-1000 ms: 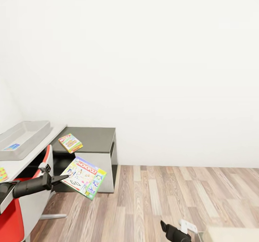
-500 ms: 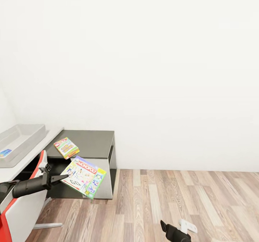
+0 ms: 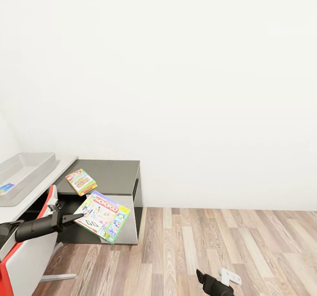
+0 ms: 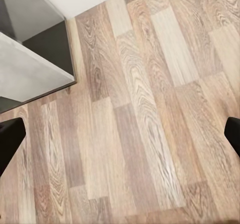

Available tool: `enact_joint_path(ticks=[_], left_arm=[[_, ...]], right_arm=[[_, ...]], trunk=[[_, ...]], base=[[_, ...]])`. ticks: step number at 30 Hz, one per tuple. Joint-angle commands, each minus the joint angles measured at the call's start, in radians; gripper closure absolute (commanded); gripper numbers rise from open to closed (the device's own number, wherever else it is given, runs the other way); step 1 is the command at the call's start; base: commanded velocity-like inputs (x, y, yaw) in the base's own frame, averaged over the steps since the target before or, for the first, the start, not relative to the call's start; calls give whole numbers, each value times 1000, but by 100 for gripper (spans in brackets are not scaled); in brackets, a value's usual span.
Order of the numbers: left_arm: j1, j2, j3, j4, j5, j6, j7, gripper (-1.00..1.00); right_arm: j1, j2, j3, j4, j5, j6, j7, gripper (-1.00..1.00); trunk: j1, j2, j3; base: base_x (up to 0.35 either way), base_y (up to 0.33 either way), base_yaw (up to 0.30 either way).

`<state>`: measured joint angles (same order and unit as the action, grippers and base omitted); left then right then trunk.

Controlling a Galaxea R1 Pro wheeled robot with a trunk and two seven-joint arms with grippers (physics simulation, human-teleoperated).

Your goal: Put all the toys in the child's room - the three board games (two on the bed and one on the table), the two jigsaw puzzles on the table, and the tennis ball on the table - inside the toy box on the table in the child's room.

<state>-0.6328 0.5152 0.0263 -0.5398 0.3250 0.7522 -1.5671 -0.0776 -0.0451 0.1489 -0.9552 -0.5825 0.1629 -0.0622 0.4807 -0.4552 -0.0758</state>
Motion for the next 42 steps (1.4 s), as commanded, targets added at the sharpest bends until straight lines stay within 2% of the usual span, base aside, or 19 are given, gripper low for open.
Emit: enact_joint_path(ticks=[1,8,17,19,24,30,33,36,39,40,42], left_arm=[[-1,0,-1,0,0,11,-4,100],[-1,0,-1,0,0,13,-4,100],[-1,7,8,0,3,9,-4,100],[-1,8,9,0,4,9,-4,100],[-1,9,10,0,6,10,-4,100],[-2,8,11,-2,7,12,-4,100],[-3,6,11,-18,8,14,-4,100],[-15,5,11,-71,8,18,-4,100],[-35,10,16,-163,8,45,-4,100],[-46,11,32,-186,8,82,-4,100],[-52,10,54,-195,7,114,-4,100]], right_arm=[[-1,-1,4,-2,-8,3,-7,-100],[-1,-1,4,-2,-9,3,-6,-100],[-2,-12,-3,-11,-12,10,-6,-100],[-18,-15,-5,-13,-15,20,-7,-100],[-143,-19,-16,-14,-25,115,-10,-100],[-313,-11,-67,-6,-31,191,-13,-100],[-340,-6,-84,-9,-34,211,-12,-100],[-354,-3,-94,-13,-36,228,-12,-100],[-359,-1,-97,-54,-36,305,-12,-100],[-360,-3,-98,-66,-35,334,-10,-100],[-359,-4,-99,-77,-35,346,-8,-100]], trunk=[[-3,5,1],[-30,54,23],[-31,55,23],[-31,55,23],[-31,55,23],[-31,55,23],[-31,55,23],[-31,55,23],[-31,55,23],[-31,55,23],[-31,55,23]], base=[[0,0,0],[0,0,0],[0,0,0],[0,0,0],[46,0,0],[189,0,0],[84,0,0],[26,0,0],[6,0,0],[1,0,0],[0,0,0]])
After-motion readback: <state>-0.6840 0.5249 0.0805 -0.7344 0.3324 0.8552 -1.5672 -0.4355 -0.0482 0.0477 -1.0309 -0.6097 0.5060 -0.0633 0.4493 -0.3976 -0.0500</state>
